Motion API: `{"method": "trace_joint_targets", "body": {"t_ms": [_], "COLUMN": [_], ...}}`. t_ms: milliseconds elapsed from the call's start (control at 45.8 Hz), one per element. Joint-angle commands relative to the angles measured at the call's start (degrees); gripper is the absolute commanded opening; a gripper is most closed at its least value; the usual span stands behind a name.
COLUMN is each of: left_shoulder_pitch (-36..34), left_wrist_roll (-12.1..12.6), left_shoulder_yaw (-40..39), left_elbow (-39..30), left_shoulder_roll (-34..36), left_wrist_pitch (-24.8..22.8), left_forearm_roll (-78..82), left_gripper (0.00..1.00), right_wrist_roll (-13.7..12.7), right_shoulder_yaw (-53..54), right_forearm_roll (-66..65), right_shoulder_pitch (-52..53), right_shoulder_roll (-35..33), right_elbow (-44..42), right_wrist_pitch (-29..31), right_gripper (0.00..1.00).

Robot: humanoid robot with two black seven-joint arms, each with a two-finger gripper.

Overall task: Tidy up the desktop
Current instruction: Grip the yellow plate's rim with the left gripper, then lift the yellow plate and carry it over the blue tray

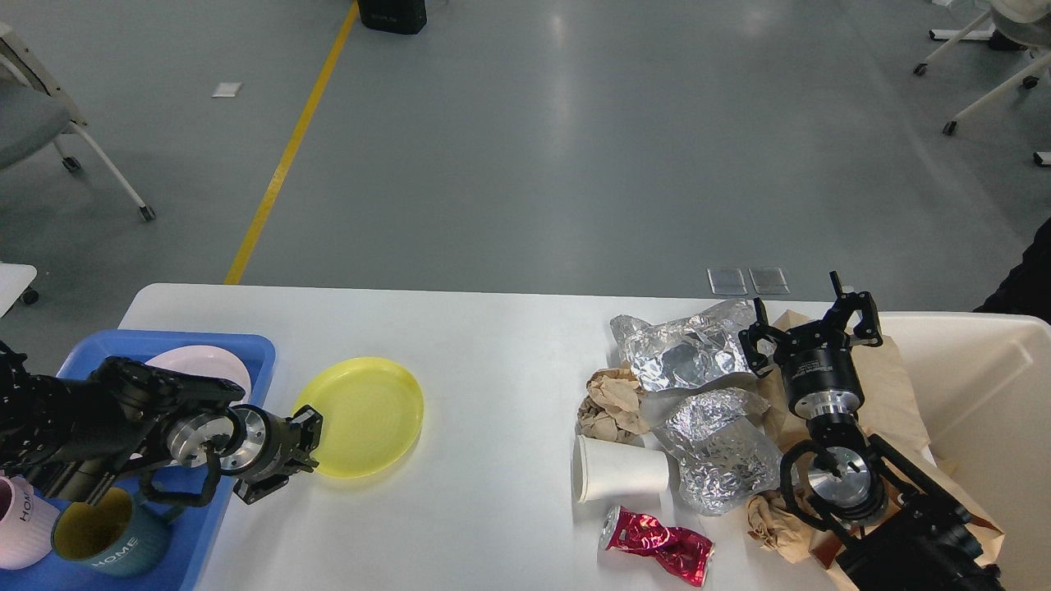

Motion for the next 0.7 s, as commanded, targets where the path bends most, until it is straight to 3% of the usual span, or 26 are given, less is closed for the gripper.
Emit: {"method": "trace_joint_targets", "body": {"t_ms": [0,109,262,349,568,590,677], "left_shoulder_pitch": [-1.4,-7.6,-19.0,-24.6,-43.8,-48.4,-54.8], "left_wrist_roll": [0.4,2.5,3.3,3.7,2.5,1.7,-1.0], "left_shoulder_yaw": [0.5,2.8,7.6,10.6,20.7,23.3,26.9], "left_elbow": [-1.3,-6.4,-14.7,-18.0,-27.5,-29.5,-32.2], "left_shoulder_roll": [0.5,1.9,5.2,6.1,7.6,7.7,7.7], "left_wrist_pitch": [-0.2,-0.3,-0.8,-3.4,-12.0,-14.4,-19.5], "left_forearm_roll": [0.0,0.0,0.0,0.0,-0.3,-0.3,-0.5], "left_gripper": [0.0,0.0,0.0,0.0,0.0,0.0,0.0], "right_wrist_roll": [0.0,0.0,0.0,0.0,0.0,0.0,0.0], "right_shoulder_yaw": [0.0,0.0,0.0,0.0,0.0,0.0,0.0], "right_forearm_roll": [0.0,0.0,0.0,0.0,0.0,0.0,0.0], "right_shoulder_pitch": [0.0,0.0,0.0,0.0,0.0,0.0,0.0], "right_shoulder_roll": [0.0,0.0,0.0,0.0,0.0,0.0,0.0], "right_elbow": [0.0,0.0,-0.1,-0.1,0.0,0.0,0.0], "right_wrist_pitch": [0.0,0.0,0.0,0.0,0.0,0.0,0.0], "right_gripper": [1.0,1.0,1.0,1.0,1.0,1.0,1.0]}}
